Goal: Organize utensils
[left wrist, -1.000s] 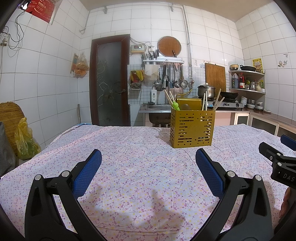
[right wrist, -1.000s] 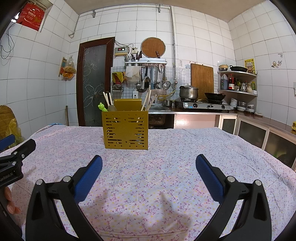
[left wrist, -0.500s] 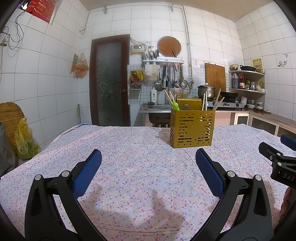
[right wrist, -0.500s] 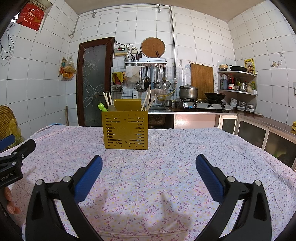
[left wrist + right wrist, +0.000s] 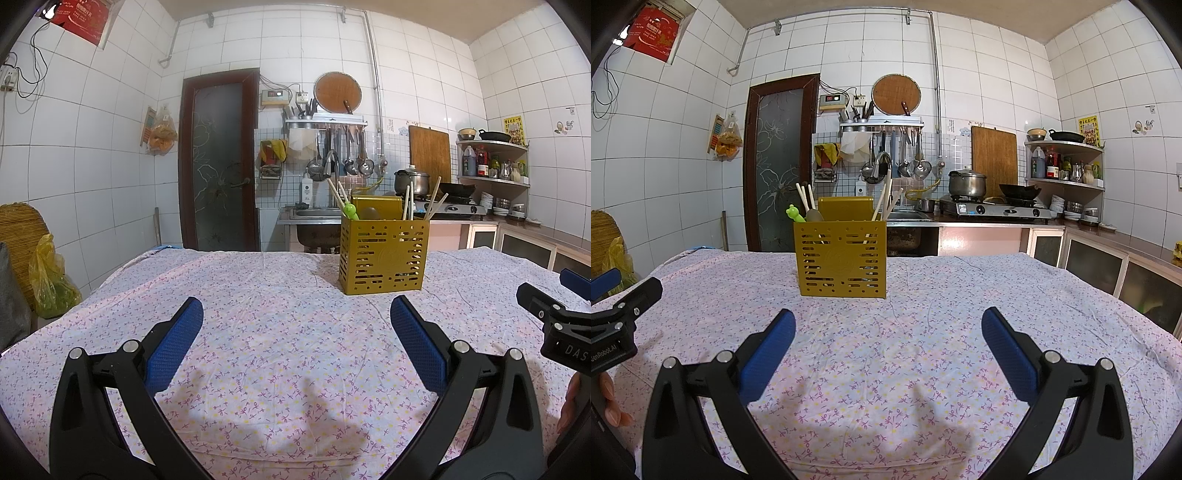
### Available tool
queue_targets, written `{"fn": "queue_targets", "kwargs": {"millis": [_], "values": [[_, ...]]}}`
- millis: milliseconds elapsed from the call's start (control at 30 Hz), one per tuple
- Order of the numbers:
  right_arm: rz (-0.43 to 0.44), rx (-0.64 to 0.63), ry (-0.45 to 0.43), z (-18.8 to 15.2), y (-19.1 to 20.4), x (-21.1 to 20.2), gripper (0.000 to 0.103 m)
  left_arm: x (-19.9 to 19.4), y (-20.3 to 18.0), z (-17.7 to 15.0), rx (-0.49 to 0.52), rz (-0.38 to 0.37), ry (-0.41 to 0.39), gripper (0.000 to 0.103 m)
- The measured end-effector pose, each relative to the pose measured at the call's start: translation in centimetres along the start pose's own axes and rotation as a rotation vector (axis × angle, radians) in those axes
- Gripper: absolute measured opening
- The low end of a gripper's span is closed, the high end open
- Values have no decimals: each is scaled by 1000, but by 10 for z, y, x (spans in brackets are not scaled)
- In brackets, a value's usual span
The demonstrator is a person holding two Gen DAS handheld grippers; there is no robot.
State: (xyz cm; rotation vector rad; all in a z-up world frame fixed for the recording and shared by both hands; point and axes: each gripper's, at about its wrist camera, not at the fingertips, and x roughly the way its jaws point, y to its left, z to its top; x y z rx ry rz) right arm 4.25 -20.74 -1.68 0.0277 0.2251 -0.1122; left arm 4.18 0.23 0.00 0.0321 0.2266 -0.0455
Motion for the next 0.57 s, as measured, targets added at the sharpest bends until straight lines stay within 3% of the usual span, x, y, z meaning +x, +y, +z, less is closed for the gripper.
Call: {"fn": "queue_targets", "kwargs": {"millis": [567], "values": [[0, 1, 0, 0, 0, 0, 98, -1, 0, 1, 0, -3, -2, 98]]}}
